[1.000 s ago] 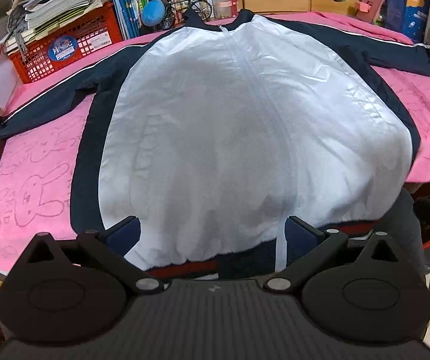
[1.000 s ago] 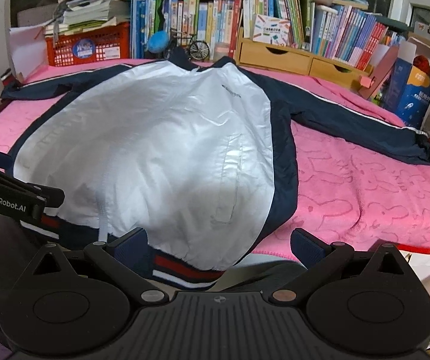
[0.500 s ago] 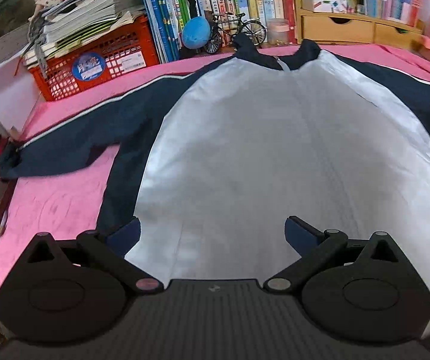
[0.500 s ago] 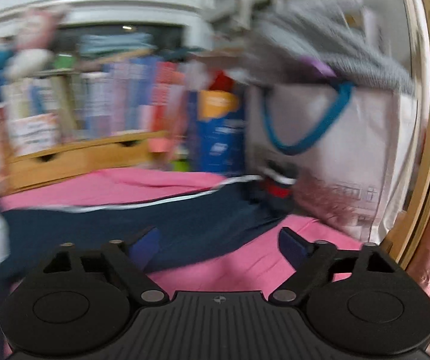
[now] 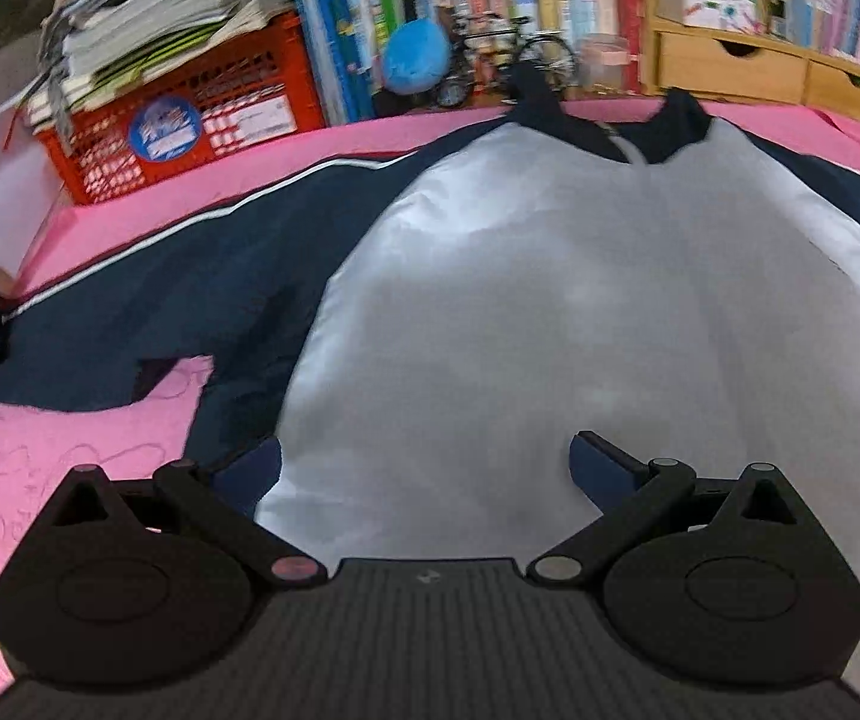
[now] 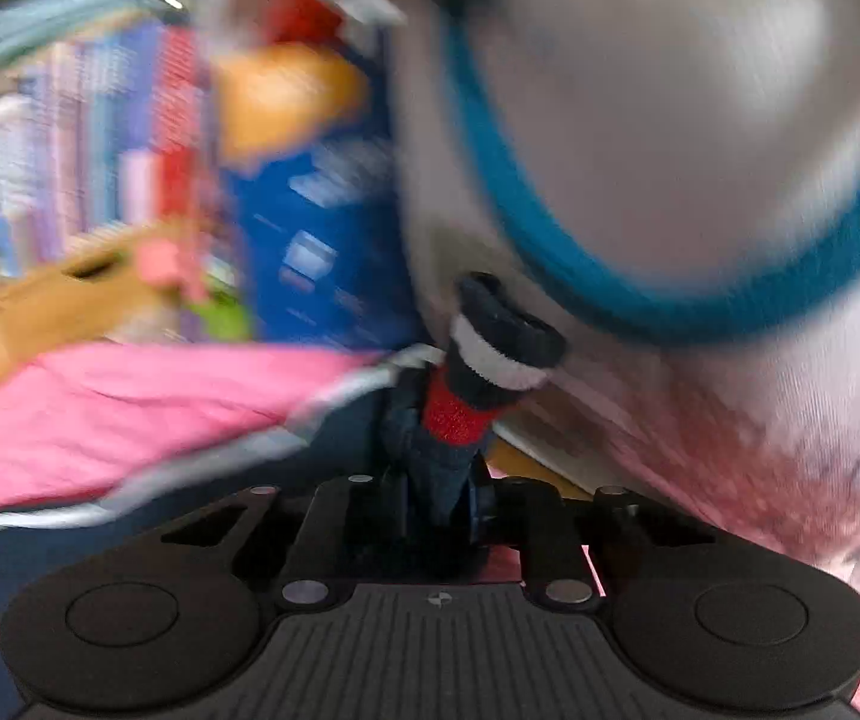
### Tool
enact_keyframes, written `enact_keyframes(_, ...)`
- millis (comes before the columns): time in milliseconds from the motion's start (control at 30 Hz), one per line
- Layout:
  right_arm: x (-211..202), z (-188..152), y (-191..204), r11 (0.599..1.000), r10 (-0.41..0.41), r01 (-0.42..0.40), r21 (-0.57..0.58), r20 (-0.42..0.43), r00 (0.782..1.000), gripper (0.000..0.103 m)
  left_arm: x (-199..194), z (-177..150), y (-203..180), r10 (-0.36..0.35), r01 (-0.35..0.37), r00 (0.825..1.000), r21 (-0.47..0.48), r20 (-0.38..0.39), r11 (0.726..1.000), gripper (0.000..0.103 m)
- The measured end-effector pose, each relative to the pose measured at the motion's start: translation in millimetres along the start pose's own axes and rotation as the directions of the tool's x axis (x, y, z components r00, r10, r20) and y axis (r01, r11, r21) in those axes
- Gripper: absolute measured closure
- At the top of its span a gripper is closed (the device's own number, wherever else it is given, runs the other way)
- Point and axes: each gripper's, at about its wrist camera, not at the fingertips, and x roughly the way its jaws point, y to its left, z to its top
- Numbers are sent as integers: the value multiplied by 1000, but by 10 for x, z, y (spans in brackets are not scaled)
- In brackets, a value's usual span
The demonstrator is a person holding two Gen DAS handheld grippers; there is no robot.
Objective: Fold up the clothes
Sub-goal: 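Grasp the striped sleeve cuff with the right tool, then carry the navy sleeve across the jacket body with the right tool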
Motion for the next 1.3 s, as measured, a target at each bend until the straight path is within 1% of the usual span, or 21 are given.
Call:
enact_keyframes(100, -551, 67, 640, 980, 139, -121, -155, 117, 983, 86, 66, -51, 188, 10, -10, 1000, -37, -5, 999, 0)
enact_keyframes(167, -988, 98, 1243, 922, 328, -287, -258, 132, 935, 86, 108, -129, 313, -2, 1, 1000, -65, -4, 998, 0)
enact_keyframes(233, -1427, 59, 1914, 809, 526, -466, -358, 89, 846, 86, 109, -207, 435, -44, 45, 999, -93, 4, 995, 0)
enact_keyframes(267, -1644, -16, 2305, 725, 623, -558, -404, 39, 781, 86, 98, -242, 492, -64, 65, 998, -103, 10, 993, 0)
enact_keyframes(367, -2090, -405, 3333, 479, 779, -732, -485, -149, 609, 86, 27, -336, 667, -76, 80, 997, -127, 34, 989, 0)
enact_keyframes(433, -2263, -770, 3886, 369, 792, -781, -504, -269, 549, 86, 7, -401, 762, -53, 58, 998, -131, 45, 990, 0)
enact_keyframes(533, -2265, -1308, 4482, 280, 728, -808, -518, -434, 531, 86, -2, -488, 895, -73, 87, 993, -157, 90, 984, 0)
enact_keyframes(600, -2244, -1613, 4647, 253, 669, -787, -563, -486, 562, 85, -13, -528, 895, -65, 82, 990, -138, 122, 987, 0)
enact_keyframes(667, -2362, -1776, 4674, 226, 663, -714, -663, -432, 611, 83, -22, -564, 892, -65, 87, 986, -134, 155, 987, 0)
enact_keyframes(733, -2465, -1783, 4633, 220, 648, -680, -699, -416, 637, 65, -25, -578, 899, -69, 92, 983, -133, 170, 987, 0)
enact_keyframes(767, -2523, -1780, 4591, 222, 659, -685, -694, -411, 630, 57, -27, -578, 905, -72, 96, 982, -134, 174, 986, 0)
enact_keyframes(833, -2590, -1728, 4545, 233, 688, -693, -683, -388, 614, 28, -29, -578, 917, -79, 104, 981, -134, 180, 986, 0)
enact_keyframes(867, -2598, -1682, 4542, 242, 704, -696, -676, -370, 605, 26, -33, -579, 925, -79, 104, 980, -134, 181, 986, 0)
enact_keyframes(900, -2575, -1671, 4579, 257, 700, -695, -672, -367, 613, 26, -37, -580, 932, -80, 105, 980, -133, 183, 986, 0)
enact_keyframes(967, -2530, -1648, 4654, 285, 689, -692, -663, -360, 629, 27, -39, -580, 938, -81, 107, 979, -135, 185, 985, 0)
enact_keyframes(1000, -2505, -1637, 4692, 299, 683, -691, -658, -358, 637, 36, -40, -580, 943, -83, 109, 979, -136, 186, 985, 0)
enact_keyframes(1033, -2443, -1662, 4759, 302, 662, -705, -642, -392, 639, 59, -41, -577, 948, -84, 111, 979, -136, 187, 984, 0)
enact_keyframes(1133, -2442, -1713, 4928, 303, 649, -710, -635, -408, 642, 77, -44, -572, 955, -86, 113, 978, -138, 190, 984, 0)
enact_keyframes(1167, -2489, -1715, 4966, 299, 656, -706, -642, -399, 640, 77, -45, -573, 958, -87, 115, 978, -139, 191, 984, 0)
enact_keyframes(1267, -2563, -1736, 5126, 270, 681, -755, -598, -436, 588, 78, -50, -572, 973, -90, 119, 977, -144, 193, 982, 0)
enact_keyframes(1300, -2553, -1762, 5185, 252, 668, -764, -595, -464, 582, 77, -50, -566, 982, -92, 121, 977, -146, 191, 982, 0)
